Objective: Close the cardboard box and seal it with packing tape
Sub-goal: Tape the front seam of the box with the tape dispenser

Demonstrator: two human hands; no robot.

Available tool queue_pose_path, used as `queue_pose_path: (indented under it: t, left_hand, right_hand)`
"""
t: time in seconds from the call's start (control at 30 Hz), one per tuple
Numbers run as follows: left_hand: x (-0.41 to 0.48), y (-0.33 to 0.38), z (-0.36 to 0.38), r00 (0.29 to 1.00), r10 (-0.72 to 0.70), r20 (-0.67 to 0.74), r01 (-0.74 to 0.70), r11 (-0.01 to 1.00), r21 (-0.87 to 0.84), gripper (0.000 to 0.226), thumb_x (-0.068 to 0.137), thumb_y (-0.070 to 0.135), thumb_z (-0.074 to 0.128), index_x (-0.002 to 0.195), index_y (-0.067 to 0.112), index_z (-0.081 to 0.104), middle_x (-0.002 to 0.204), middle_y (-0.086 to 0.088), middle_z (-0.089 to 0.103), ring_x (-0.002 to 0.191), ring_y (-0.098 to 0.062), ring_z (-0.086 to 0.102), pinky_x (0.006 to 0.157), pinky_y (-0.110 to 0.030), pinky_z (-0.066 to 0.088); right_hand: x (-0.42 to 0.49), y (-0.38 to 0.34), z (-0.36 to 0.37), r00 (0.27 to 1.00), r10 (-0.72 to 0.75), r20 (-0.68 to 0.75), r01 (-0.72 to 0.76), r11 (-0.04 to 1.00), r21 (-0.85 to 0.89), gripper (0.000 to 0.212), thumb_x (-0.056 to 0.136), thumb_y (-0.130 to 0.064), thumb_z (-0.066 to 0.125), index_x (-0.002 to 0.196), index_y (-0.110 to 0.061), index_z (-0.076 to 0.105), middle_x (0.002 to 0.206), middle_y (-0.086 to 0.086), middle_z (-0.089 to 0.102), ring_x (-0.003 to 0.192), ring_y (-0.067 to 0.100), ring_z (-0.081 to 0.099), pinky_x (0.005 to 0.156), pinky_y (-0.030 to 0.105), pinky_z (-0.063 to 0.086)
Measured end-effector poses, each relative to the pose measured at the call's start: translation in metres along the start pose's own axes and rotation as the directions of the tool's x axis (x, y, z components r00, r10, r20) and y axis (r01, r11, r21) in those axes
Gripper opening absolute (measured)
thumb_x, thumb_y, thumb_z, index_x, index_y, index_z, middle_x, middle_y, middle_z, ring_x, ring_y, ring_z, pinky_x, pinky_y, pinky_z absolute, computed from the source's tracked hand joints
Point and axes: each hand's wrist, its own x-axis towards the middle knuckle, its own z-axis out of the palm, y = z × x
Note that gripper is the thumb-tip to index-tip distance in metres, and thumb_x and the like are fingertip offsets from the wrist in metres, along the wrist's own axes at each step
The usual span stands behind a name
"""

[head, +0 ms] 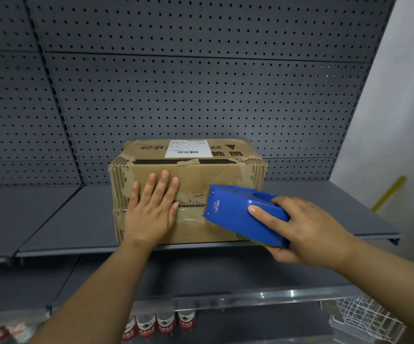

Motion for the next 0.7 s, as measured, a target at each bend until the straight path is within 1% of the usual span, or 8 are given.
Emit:
queue_pose_path:
  t: [0.17,0.23,0.3,0.33,0.4,0.5,0.63,0.7]
  left_hand:
    - [0.002,0.001,-0.001,1.0,-0.015,0.024,0.015,1.0,-0.015,0.055,0.099,0.041,0.012,0.149,0.024,-0.003,0.157,0.006,-0.016,0.144,-0.014,-0.012,0.117,-0.038,-0.008]
    - [0.002,0.0,-0.001,0.999,-0.012,0.032,0.013,1.0,-0.018,0.055,0.099,0.041,0.01,0.149,0.024,-0.004,0.157,0.006,-0.017,0.144,-0.014,-0.013,0.117,-0.038,-0.01]
    - [0.002,-0.001,-0.001,0.999,-0.009,0.034,0.009,1.0,-0.009,0.055,0.099,0.041,0.01,0.149,0.023,-0.004,0.157,0.005,-0.017,0.144,-0.014,-0.014,0.117,-0.038,-0.011]
    - [0.002,-0.001,-0.001,0.999,-0.009,0.032,0.009,1.0,-0.002,0.055,0.099,0.041,0.01,0.149,0.023,-0.004,0.157,0.005,-0.017,0.144,-0.014,-0.014,0.117,-0.038,-0.011]
    - [0.002,-0.001,0.0,0.999,-0.013,0.032,0.013,1.0,-0.005,0.055,0.099,0.041,0.01,0.149,0.024,-0.004,0.157,0.006,-0.017,0.144,-0.014,-0.014,0.116,-0.038,-0.011]
    - [0.0,0.0,0.001,1.0,-0.012,0.017,0.012,1.0,-0.002,0.055,0.099,0.041,0.011,0.149,0.024,-0.003,0.157,0.006,-0.016,0.144,-0.013,-0.014,0.116,-0.038,-0.01]
    - [0.002,0.0,0.002,1.0,-0.006,0.009,0.006,1.0,0.012,0.055,0.099,0.04,0.011,0.149,0.024,-0.002,0.157,0.005,-0.017,0.144,-0.014,-0.014,0.116,-0.038,-0.011]
    - [0.002,0.0,0.002,1.0,0.006,0.011,-0.007,0.999,0.033,0.056,0.098,0.04,0.012,0.149,0.023,-0.003,0.157,0.004,-0.017,0.144,-0.014,-0.015,0.116,-0.038,-0.012]
  right_hand:
    - [0.012,-0.007,-0.009,1.0,-0.014,0.016,0.014,1.0,0.001,0.077,0.067,-0.041,0.059,0.136,-0.019,0.034,0.093,0.017,0.053,0.072,0.03,0.055,0.066,0.037,0.049]
    - [0.016,-0.01,-0.01,1.0,-0.008,0.028,0.009,0.999,-0.039,0.084,0.065,-0.051,0.063,0.136,-0.018,0.035,0.096,0.015,0.05,0.073,0.029,0.056,0.067,0.037,0.05]
    - [0.017,-0.012,-0.009,0.999,-0.005,0.054,0.011,0.995,-0.099,0.097,0.055,-0.06,0.071,0.135,-0.018,0.036,0.1,0.013,0.044,0.074,0.028,0.057,0.068,0.036,0.05]
    - [0.017,-0.012,-0.007,0.998,-0.002,0.061,0.01,0.993,-0.121,0.1,0.051,-0.057,0.075,0.134,-0.018,0.037,0.101,0.013,0.043,0.074,0.028,0.058,0.068,0.035,0.05]
    - [0.012,-0.009,-0.005,0.998,0.009,0.059,-0.001,0.991,-0.135,0.101,0.047,-0.039,0.083,0.134,-0.019,0.038,0.101,0.016,0.048,0.072,0.029,0.059,0.065,0.035,0.051]
    - [0.003,0.0,-0.002,0.997,0.027,0.07,-0.016,0.989,-0.145,0.103,0.045,-0.02,0.085,0.135,-0.021,0.036,0.098,0.019,0.058,0.071,0.03,0.06,0.062,0.034,0.051]
    - [-0.003,0.01,0.002,0.998,0.02,0.068,-0.008,0.986,-0.168,0.104,0.043,-0.023,0.086,0.134,-0.023,0.036,0.1,0.02,0.06,0.073,0.029,0.063,0.061,0.033,0.051]
    - [-0.01,0.02,0.003,0.997,0.024,0.076,-0.01,0.985,-0.175,0.111,0.039,-0.028,0.087,0.136,-0.025,0.034,0.101,0.021,0.059,0.074,0.031,0.064,0.062,0.034,0.052]
